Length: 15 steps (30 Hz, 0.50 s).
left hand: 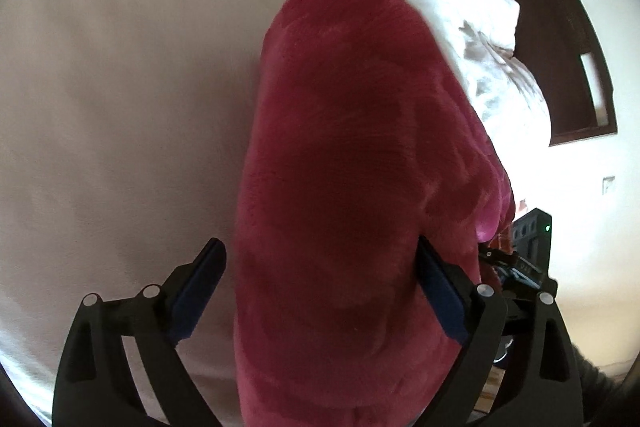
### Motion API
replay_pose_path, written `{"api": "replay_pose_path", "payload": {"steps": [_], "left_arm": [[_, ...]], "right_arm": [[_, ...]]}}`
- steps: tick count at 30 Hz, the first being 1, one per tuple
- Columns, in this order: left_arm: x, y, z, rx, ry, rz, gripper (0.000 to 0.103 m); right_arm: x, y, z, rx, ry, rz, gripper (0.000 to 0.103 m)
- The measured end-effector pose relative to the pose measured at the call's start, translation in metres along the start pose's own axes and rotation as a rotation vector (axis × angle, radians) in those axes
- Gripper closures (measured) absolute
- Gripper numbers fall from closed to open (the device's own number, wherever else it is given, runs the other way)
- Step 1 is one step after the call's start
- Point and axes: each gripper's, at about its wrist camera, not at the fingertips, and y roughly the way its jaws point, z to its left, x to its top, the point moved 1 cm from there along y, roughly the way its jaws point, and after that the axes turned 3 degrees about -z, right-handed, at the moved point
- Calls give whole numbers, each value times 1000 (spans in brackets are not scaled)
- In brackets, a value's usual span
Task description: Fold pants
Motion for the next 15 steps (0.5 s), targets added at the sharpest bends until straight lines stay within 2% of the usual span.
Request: {"api": "replay_pose_path", "payload": {"steps": [2,4,5,7,8,10,13,15], "left_arm": [[0,6,5,-27,-39,10,10],[0,10,12,-67,-92,27,12],[-1,12,14,-107,-124,33,15],[-2,9,14,-142,-145,33,26],[-2,8,13,-151,-144,34,29],[-1,3,13,-175,-161,38,42],[0,-9,9,-214,-179,27,51],[0,-18,3,-230,-174,8,52]], "right_arm": [[-2,0,6,-2,-3,-7,20],[-3,-3,11,-1,-3,-12,33],[-3,-6,13,0,-10,-11,37],[-3,-12,17,-1,-25,-9,52],[-4,-17,20,2,-34,-9,55],[-6,-28,25,11,-50,-13,61],[-6,-46,34,33,-70,-26,64],[-7,-55,42,47,-87,-31,64]]}}
